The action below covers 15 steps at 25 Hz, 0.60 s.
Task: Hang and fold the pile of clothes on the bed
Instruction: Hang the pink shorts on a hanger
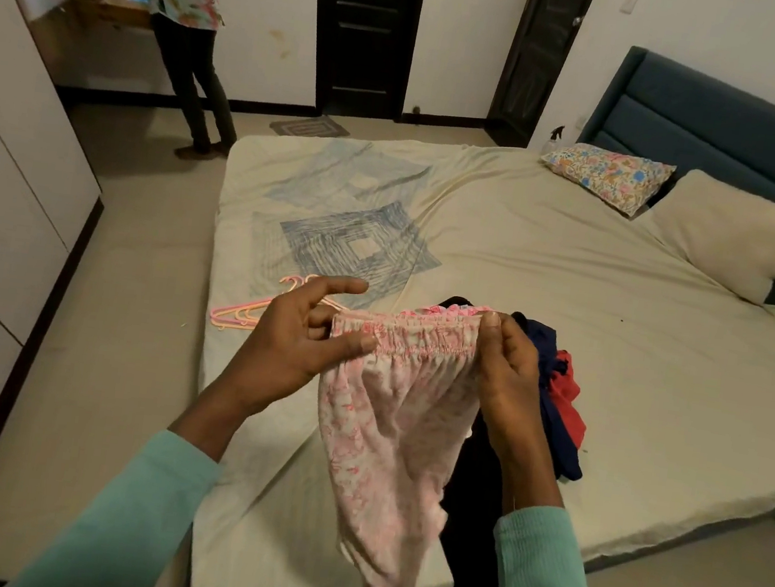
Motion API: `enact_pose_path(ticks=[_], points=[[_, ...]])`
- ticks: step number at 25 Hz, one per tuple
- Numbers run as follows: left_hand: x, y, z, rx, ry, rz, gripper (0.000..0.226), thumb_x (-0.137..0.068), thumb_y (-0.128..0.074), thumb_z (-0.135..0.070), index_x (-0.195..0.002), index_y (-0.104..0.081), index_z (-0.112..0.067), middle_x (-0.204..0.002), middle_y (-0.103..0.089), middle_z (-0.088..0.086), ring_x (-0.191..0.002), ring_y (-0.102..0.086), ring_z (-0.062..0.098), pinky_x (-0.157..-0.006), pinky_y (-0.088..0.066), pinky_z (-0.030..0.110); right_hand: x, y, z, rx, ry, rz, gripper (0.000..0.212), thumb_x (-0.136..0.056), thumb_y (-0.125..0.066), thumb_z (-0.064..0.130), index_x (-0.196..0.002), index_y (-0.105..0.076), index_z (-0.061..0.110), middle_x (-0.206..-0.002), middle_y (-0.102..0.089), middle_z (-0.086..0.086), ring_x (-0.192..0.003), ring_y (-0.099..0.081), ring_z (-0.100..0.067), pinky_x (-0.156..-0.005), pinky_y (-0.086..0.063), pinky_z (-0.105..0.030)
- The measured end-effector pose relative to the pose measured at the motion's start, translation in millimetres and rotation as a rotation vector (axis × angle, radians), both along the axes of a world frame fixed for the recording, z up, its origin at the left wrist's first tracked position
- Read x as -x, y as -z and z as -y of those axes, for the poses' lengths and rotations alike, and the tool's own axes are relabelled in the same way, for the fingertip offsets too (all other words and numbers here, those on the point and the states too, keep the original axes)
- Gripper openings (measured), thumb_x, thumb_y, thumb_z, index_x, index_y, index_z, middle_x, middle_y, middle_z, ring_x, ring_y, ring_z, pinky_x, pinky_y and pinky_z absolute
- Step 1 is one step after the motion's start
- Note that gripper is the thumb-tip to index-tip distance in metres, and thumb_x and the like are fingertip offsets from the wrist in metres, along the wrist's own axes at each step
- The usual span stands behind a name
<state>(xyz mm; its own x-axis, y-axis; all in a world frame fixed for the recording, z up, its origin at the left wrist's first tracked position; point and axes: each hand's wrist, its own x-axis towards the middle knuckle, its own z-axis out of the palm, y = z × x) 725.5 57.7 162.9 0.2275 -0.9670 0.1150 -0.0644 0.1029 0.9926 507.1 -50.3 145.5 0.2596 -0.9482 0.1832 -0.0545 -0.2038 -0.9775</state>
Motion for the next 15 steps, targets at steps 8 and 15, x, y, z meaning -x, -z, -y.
enact_pose_path(ticks=[8,15], points=[[15.5,-10.9,16.1,-0.021,-0.092,0.349,0.026,-0.080,-0.084,-0.026,-0.106,-0.079,-0.023,-0.098,-0.080,-0.006,-0.096,-0.076,0.015,-0.092,-0.058,0.051,-22.4,-25.2,-28.7,0.160,-0.047,-0.388,0.061,-0.089,-0.066,0.004,-0.143,-0.054,0.029,-0.137,-0.057,0.003,-0.110,-0.062,-0.015,-0.092,-0.053,-0.035],[2.4,-17.2,3.1,0.017,0.007,0.150,0.032,-0.091,-0.078,-0.009,-0.120,-0.068,-0.018,-0.096,-0.078,0.007,-0.091,-0.072,0.027,-0.090,-0.058,0.047,-47.8,-29.2,-29.1,-0.072,-0.376,-0.184,0.041,-0.092,-0.073,0.003,-0.129,-0.062,0.018,-0.102,-0.074,-0.007,-0.067,-0.075,-0.033,-0.063,-0.063,-0.045]])
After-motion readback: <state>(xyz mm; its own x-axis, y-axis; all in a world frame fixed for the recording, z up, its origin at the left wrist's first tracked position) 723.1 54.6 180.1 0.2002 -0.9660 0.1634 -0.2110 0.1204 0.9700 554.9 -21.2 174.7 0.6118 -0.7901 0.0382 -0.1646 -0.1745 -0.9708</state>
